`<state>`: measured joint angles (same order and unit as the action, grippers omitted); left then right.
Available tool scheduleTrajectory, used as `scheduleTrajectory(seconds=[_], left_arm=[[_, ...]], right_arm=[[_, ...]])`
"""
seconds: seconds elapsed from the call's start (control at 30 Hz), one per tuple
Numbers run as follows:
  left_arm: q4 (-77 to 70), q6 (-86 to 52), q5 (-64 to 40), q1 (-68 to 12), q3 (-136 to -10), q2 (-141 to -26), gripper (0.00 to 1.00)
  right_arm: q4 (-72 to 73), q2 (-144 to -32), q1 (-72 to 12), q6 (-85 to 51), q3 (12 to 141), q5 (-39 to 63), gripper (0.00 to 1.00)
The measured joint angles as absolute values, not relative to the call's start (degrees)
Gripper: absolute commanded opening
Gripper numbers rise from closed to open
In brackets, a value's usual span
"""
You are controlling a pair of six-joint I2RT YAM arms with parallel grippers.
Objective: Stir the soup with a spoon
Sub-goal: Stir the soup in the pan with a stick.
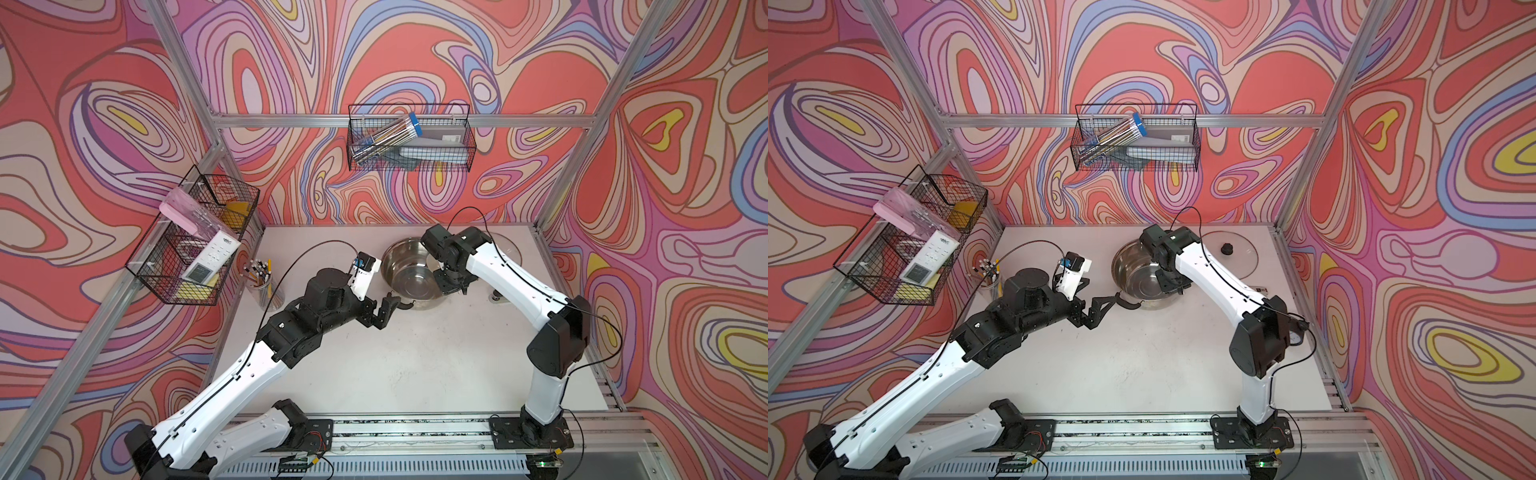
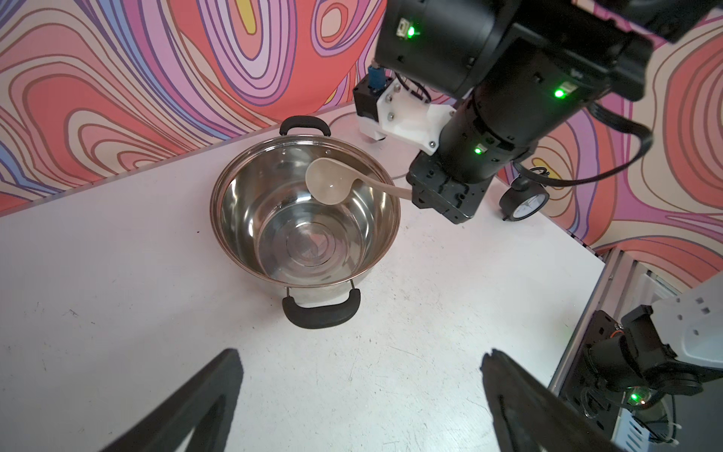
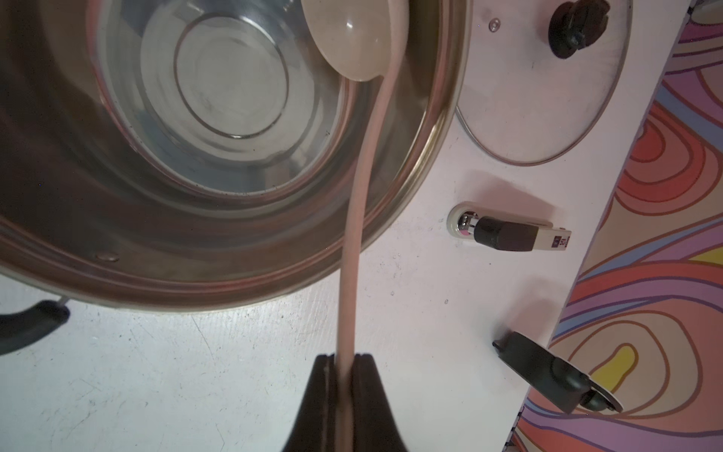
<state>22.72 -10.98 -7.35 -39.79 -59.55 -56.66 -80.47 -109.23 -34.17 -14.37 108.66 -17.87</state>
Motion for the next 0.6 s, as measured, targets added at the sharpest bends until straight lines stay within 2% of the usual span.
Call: scheduleTrajectory(seconds=[0.33, 0.6], left_arm=[[22.72, -10.98, -7.33, -39.86, -59.55, -56.66, 0.99], [22.02, -10.96, -7.4, -40.03, -59.53, -56.75, 0.99]], right_arm=[[-80.31, -115.0, -35.9, -13.1, 118.58, -14.06, 0.0], [-80.05, -114.96, -39.05, -12.88, 118.41, -9.56, 0.0]])
